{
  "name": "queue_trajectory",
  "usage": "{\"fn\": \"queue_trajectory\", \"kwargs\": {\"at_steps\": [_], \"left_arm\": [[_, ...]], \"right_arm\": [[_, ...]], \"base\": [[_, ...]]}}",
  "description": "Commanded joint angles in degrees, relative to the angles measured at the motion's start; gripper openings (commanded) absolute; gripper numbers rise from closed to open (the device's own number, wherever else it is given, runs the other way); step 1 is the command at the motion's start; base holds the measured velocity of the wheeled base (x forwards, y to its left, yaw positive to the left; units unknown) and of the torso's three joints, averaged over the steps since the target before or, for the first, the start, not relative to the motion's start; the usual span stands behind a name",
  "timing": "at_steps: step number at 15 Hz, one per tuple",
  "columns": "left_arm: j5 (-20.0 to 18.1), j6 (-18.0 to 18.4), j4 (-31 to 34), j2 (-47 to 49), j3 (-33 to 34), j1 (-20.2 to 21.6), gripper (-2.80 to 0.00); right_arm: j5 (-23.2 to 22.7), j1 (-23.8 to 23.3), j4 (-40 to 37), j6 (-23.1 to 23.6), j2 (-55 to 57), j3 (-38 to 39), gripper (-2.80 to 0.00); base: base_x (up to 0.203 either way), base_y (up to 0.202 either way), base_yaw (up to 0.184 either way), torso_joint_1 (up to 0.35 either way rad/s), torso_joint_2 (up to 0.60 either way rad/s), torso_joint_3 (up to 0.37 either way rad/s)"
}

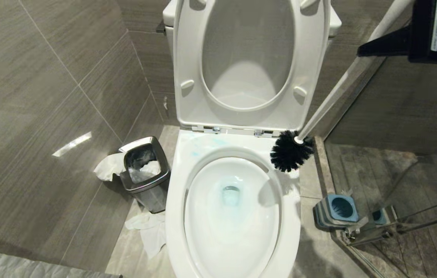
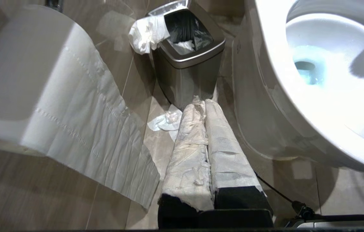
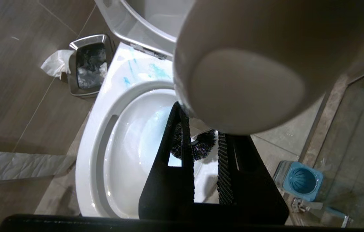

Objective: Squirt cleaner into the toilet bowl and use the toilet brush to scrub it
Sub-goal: Scrub the toilet bowl

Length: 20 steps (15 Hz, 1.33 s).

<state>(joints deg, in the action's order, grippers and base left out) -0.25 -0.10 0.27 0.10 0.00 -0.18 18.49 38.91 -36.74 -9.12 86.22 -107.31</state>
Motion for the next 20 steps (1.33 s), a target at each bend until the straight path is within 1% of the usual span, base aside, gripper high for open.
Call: {"fn": "queue_trajectory", "kwargs": {"at_steps": [1, 4, 8, 12, 15, 20], "left_arm": [[-0.01, 0.03, 0.0, -0.01, 0.09, 0.01, -2.8], [-0.01, 0.01, 0.0, 0.07, 0.09, 0.01, -2.8], [-0.01, 0.01, 0.0, -0.01, 0.09, 0.01, -2.8], [-0.01, 0.01, 0.0, -0.01, 0.1, 0.01, -2.8], [-0.01, 0.01, 0.0, -0.01, 0.09, 0.01, -2.8], [-0.01, 0.01, 0.0, -0.01, 0.09, 0.01, -2.8]], "right_arm": [[2.35, 3.32, -0.17, -0.02, 4.38, -2.43, -2.8], [3.72, 3.91, -0.17, -0.1, 7.51, -3.06, -2.8], [3.84, 3.98, -0.08, -0.83, 10.84, -2.84, -2.8], [3.74, 3.97, -0.02, -3.35, 17.18, -2.47, -2.8], [3.39, 3.98, 0.61, -3.78, 22.28, -2.93, -2.8], [3.18, 3.72, 6.03, -3.77, 30.77, -2.81, -2.8]], "base": [[0.0, 0.0, 0.0, 0.001, 0.01, 0.203], [0.0, 0.0, 0.0, 0.004, 0.0, 0.201], [0.0, 0.0, 0.0, 0.0, 0.0, 0.166], [0.0, 0.0, 0.0, 0.003, 0.0, 0.023], [0.0, 0.0, 0.0, 0.0, 0.0, 0.0], [0.0, 0.0, 0.0, 0.0, 0.0, 0.0]]}}
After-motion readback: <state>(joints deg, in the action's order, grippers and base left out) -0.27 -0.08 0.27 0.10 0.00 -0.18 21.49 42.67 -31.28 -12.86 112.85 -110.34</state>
